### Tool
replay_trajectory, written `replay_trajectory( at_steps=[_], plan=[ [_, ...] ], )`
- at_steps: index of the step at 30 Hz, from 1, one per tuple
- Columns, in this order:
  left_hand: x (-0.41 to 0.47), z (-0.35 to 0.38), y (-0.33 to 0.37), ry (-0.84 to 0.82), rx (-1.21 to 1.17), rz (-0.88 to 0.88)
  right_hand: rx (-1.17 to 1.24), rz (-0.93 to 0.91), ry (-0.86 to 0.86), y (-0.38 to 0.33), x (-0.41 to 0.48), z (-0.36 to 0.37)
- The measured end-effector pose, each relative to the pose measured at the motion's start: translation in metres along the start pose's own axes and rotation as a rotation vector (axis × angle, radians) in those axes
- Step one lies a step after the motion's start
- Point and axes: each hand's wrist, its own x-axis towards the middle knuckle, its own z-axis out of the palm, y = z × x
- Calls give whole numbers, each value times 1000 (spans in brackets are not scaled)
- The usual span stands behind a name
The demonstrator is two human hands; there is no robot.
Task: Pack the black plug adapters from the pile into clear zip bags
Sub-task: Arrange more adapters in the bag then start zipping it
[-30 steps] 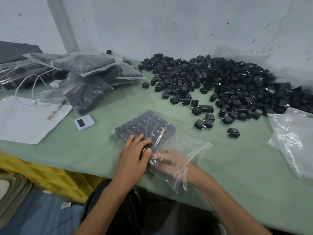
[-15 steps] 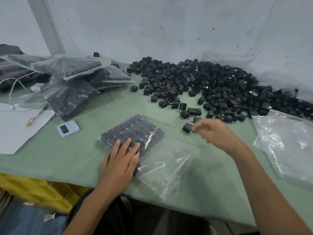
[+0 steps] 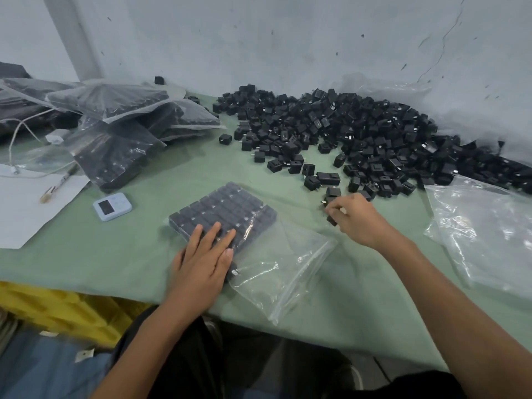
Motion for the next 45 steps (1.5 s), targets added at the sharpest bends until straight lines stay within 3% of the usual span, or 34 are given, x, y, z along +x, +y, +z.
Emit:
replay_trajectory(
  at_steps=[3, 6, 11, 20, 25, 29, 34, 41, 45],
  plan=[
    [1, 2, -1, -6, -18, -1, 566, 121, 69, 5, -68, -10],
    [2, 3, -2, -5, -36, 0, 852, 117, -9, 6, -132, -2],
    [2, 4, -4, -12, -44, 7, 1006, 107, -216, -35, -162, 44],
    [1, 2, -3, -23, -51, 21, 1207, 204, -179, -82, -103, 87],
    [0, 2, -3, -26, -51, 30, 1123, 218, -221, -91, -85, 92],
    [1, 2, -2, -29, -56, 29, 854, -9, -186, -100, -78, 103],
    [1, 2, -2, -32, -64, 29, 655, -57, -118, -110, -71, 113],
    [-1, 3, -2, -11, -132, 38, 727, -51, -134, -105, -79, 120],
    [-2, 2, -2, -11, -196, 55, 598, -112, -150, -120, -80, 132]
  ],
)
